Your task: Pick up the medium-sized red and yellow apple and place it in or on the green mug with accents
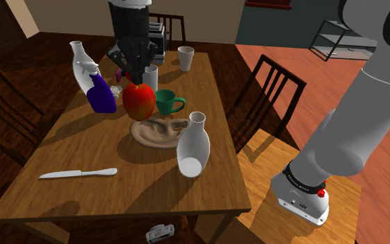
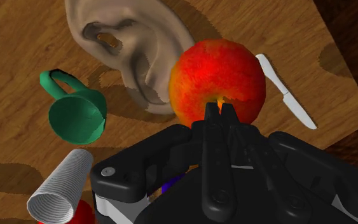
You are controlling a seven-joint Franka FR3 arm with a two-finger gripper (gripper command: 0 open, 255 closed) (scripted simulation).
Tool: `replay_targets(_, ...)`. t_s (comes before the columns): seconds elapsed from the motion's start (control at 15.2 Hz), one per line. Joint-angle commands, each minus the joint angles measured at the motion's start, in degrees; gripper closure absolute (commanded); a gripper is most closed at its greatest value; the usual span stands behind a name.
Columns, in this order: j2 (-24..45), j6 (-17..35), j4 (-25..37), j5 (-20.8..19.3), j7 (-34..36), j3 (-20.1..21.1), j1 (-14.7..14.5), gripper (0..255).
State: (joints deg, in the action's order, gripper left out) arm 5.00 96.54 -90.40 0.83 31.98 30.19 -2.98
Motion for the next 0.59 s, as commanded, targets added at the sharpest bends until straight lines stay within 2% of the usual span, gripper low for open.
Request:
replay_targets(0.0, -0.3, -1.3, 1.0, 0.3, -2.8, -1.2, 1.5, 255)
replay_targets(0.53, 1.7, -6.3, 7.2, 0.0, -12.3, -5.5, 6.8, 255)
